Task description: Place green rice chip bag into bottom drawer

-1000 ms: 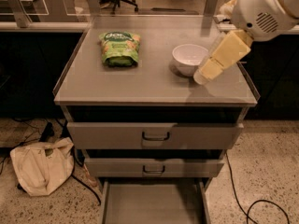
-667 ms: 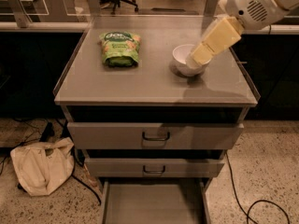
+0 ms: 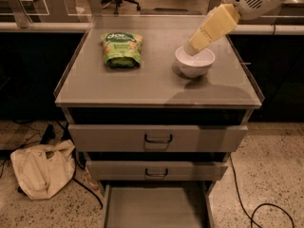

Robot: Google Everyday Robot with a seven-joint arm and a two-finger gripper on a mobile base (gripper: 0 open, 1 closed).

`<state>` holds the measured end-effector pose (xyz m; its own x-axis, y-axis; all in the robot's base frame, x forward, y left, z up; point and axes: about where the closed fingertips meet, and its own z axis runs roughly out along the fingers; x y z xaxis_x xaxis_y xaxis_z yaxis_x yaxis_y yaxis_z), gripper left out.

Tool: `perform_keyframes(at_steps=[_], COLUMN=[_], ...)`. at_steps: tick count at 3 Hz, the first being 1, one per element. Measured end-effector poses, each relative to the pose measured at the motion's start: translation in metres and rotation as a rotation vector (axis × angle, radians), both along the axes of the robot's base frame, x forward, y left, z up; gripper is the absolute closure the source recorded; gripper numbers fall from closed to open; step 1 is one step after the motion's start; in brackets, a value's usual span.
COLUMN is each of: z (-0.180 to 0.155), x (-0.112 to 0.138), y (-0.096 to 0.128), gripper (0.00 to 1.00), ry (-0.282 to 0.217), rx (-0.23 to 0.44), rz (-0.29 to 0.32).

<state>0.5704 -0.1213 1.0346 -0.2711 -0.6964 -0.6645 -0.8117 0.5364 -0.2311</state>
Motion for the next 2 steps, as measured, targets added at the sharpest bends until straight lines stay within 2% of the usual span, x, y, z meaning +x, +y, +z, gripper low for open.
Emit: perform_keyframes(at_steps=[1,2], z=[-0.016,-0.032], x=[-0.001,0.005], y=[-0.005,-0.016], gripper=[0.0,0.0], ry=[0.016,0.02], rx=[0.031,0.098], rz=[-0.018,-0.063])
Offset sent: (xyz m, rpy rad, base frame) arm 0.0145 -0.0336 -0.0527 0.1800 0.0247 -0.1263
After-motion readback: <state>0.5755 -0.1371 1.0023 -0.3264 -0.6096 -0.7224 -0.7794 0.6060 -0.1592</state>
